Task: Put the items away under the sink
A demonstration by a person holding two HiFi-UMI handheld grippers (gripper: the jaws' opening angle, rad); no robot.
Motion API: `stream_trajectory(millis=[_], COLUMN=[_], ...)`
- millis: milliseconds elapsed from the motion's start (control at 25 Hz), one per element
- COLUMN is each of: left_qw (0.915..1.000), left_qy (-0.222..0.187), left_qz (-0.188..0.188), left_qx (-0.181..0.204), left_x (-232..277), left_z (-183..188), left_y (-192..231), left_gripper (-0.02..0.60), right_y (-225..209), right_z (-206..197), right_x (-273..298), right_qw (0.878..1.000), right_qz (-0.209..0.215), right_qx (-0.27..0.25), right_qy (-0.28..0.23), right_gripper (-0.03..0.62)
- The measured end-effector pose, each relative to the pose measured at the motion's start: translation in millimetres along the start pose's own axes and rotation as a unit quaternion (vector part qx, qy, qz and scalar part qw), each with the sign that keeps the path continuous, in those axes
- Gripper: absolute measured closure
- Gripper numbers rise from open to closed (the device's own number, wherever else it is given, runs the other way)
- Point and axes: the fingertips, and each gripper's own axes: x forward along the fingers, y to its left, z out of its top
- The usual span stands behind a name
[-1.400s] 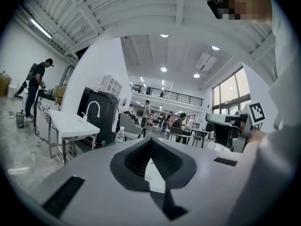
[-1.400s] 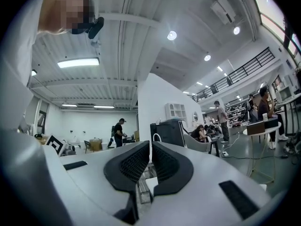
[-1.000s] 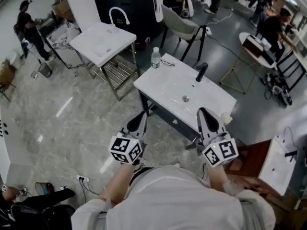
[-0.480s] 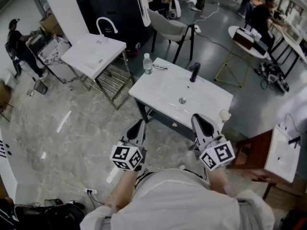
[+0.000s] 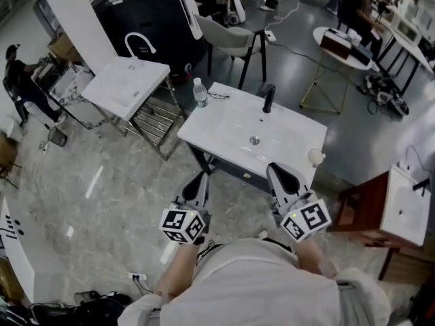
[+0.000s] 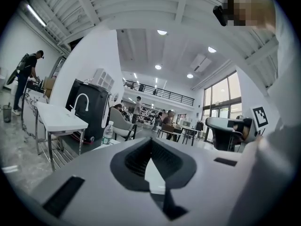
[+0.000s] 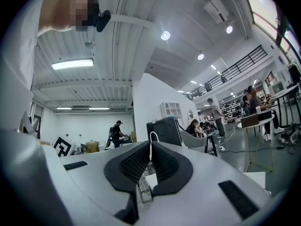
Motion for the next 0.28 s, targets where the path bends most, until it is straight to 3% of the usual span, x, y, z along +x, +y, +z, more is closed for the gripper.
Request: stream_trajectory(millis=[280], left_qw=[1.0], left_qy=[0.003], left_qz=[-0.002], left_qx=[-0.006], left_x=[4.2], left_z=[-9.6], left_y=[-3.5], left_gripper=[0.578], right_y=[-3.4], right_z=[-3.3], right_x=[-2.7], right_qw=[1.0], right_qz=[0.001], right_qx=[-0.006], right_qy=[0.002], right_gripper=[0.554])
